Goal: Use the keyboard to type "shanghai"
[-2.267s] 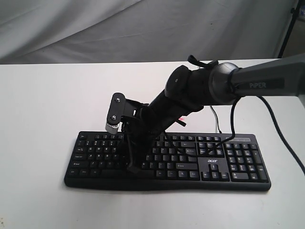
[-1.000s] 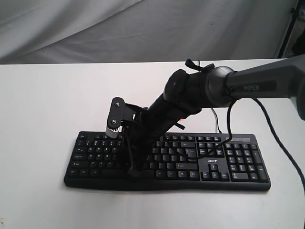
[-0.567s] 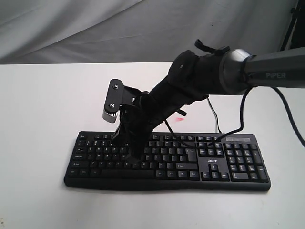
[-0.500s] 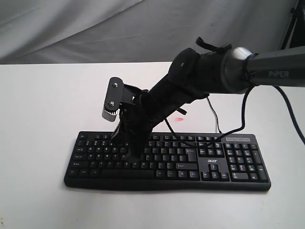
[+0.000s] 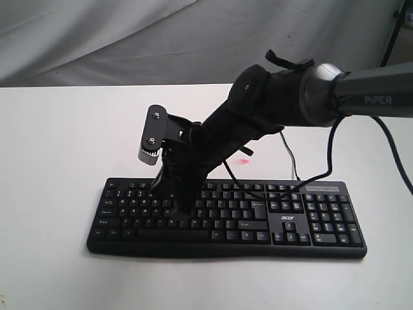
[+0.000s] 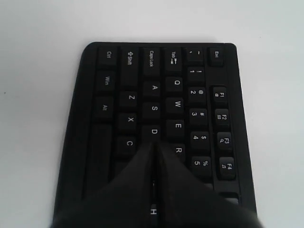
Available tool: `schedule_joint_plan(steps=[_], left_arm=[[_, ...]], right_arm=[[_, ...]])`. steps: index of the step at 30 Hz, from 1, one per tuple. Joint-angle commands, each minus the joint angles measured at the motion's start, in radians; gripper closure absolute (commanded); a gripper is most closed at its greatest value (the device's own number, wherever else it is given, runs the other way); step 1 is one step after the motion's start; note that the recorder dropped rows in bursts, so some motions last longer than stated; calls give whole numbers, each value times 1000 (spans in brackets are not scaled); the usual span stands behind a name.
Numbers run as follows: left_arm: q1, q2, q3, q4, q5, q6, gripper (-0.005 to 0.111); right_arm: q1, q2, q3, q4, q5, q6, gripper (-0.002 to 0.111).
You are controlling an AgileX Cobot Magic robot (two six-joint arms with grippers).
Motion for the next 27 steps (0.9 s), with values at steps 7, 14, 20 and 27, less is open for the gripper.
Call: schedule_joint_plan(steps=[7, 14, 20, 27], left_arm=[[-4, -5, 5, -1, -6, -2, 106], [-4, -5, 5, -1, -6, -2, 106], [-4, -5, 5, -1, -6, -2, 106], [-4, -5, 5, -1, -6, -2, 106]], right_arm=[[-51, -10, 4, -30, 73, 29, 108], [-60, -10, 8, -30, 72, 29, 108], [-60, -10, 8, -30, 72, 29, 108], [-60, -8, 43, -28, 9, 13, 108]])
